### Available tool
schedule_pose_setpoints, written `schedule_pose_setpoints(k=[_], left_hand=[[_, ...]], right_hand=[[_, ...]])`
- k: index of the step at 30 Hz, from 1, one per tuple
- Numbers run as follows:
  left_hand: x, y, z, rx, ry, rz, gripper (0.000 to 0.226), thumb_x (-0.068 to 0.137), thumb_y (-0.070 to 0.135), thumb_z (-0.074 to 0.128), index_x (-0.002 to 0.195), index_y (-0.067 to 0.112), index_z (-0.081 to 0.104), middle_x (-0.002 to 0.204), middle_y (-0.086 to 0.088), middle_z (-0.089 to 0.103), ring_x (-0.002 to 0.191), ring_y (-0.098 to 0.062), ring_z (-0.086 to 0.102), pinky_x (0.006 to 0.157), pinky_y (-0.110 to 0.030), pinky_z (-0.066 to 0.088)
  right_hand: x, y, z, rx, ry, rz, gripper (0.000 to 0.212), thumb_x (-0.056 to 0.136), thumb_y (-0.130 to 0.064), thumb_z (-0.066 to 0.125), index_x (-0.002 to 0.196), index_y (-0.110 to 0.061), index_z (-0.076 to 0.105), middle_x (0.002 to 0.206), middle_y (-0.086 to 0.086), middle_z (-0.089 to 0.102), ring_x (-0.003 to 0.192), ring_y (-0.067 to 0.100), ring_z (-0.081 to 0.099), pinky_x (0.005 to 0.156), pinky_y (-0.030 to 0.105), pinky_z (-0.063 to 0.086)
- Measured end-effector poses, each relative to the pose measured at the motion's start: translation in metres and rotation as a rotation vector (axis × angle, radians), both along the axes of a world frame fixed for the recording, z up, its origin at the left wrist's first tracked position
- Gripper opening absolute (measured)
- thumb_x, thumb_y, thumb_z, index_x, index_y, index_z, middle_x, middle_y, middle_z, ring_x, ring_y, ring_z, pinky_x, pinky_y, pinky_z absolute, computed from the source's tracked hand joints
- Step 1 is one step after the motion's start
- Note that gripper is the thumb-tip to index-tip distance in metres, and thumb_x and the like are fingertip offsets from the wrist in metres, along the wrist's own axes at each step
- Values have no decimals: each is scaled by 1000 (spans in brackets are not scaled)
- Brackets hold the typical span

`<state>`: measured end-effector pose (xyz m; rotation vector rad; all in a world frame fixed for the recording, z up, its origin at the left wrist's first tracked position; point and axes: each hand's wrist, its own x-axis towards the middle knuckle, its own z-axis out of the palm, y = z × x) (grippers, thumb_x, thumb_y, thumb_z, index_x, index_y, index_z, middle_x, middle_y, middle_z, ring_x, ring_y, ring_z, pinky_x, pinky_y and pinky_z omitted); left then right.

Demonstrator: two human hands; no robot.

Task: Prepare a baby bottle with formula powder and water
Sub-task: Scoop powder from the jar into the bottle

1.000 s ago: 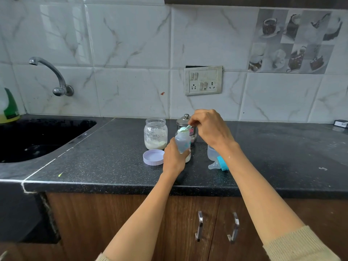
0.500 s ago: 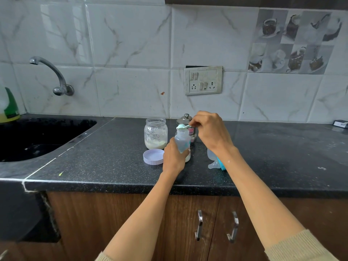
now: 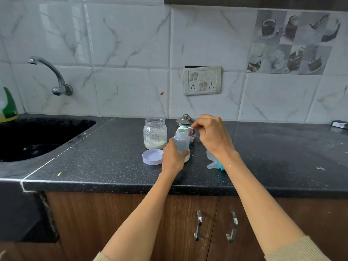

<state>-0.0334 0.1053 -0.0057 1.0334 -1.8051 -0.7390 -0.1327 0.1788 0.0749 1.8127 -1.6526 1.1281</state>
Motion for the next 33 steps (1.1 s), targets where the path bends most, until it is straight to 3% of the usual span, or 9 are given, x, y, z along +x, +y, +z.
schedule_pose_setpoints(k=[10,16,23,25,27,31,33], left_hand=[[0,-1,0,7,7,0,44,84,20,67,119,4,46,116,-12,58,105,-27,52,75,-29,36],[2,-2,-1,9,5,3,42,83,22,68,114,5,46,114,-11,58,102,-26,51,75,-29,36],[6,-9,3,5,17,7,52,79,29,73,113,1,45,112,-14,56,105,-32,51,79,-36,41],[10,-11,8,-5,35,9,47,77,30,75,104,6,45,107,-11,55,101,-28,50,76,-32,39],[13,-13,13,-13,62,2,55,76,35,75,112,7,45,118,-10,54,111,-26,50,85,-32,41],[27,-17,28,-56,130,49,76,74,49,73,130,7,43,135,-8,51,125,-23,47,101,-37,41],[35,-23,34,-69,176,82,78,76,52,70,133,8,42,137,-8,50,127,-24,47,104,-41,40]], right_hand=[[-1,-2,2,18,-42,-4,23,82,10,54,86,-2,73,86,9,70,77,24,64,69,40,55],[-4,-5,7,10,-102,-2,19,83,7,59,88,-3,75,88,7,72,80,18,65,75,32,55],[-9,-11,15,51,-227,1,14,82,0,66,90,-7,75,87,5,73,73,6,59,74,18,52],[-11,-12,20,53,-273,-1,13,82,-2,67,91,-7,75,85,3,72,69,3,58,68,7,47],[-13,-15,26,69,-319,-6,12,81,-5,68,91,-8,75,82,2,71,67,2,58,61,0,42],[-14,-26,40,63,-412,8,13,80,-8,71,92,-7,74,81,2,70,65,2,60,64,2,45],[-14,-36,46,71,-498,38,12,79,-7,72,91,-5,74,78,5,70,69,10,66,76,18,54]])
